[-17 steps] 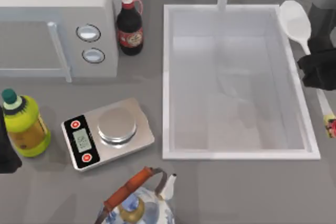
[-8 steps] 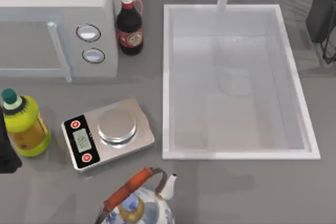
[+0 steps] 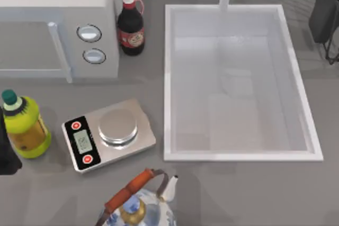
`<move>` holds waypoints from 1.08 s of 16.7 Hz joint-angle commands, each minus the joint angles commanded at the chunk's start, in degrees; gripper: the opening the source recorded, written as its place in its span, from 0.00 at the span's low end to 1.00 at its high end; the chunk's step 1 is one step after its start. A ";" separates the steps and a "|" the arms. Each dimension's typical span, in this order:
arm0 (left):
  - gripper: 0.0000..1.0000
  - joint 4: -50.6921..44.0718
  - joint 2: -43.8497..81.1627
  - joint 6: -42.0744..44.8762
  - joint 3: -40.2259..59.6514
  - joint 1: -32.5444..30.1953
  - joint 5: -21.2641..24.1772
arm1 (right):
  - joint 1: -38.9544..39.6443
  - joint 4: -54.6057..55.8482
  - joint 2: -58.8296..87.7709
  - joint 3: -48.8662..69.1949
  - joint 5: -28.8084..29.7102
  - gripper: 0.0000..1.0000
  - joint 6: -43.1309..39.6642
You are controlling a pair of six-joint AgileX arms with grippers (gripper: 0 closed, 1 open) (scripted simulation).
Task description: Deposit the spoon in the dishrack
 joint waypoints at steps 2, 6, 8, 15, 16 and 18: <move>1.00 0.00 0.00 0.00 0.00 0.00 0.00 | 0.00 0.00 0.00 0.00 0.00 0.00 0.00; 1.00 0.00 0.00 0.00 0.00 0.00 0.00 | 0.47 0.63 0.97 0.23 0.36 0.00 0.10; 1.00 0.00 0.00 0.00 0.00 0.00 0.00 | 1.45 3.80 4.11 0.13 1.38 0.00 0.09; 1.00 0.00 0.00 0.00 0.00 0.00 0.00 | 9.27 30.41 26.38 -3.34 9.79 0.00 -0.20; 1.00 0.00 0.00 0.00 0.00 0.00 0.00 | 10.71 34.98 29.86 -4.21 11.28 0.00 -0.23; 1.00 0.00 0.00 0.00 0.00 0.00 0.00 | 13.54 43.39 36.22 -6.02 14.17 0.00 -0.23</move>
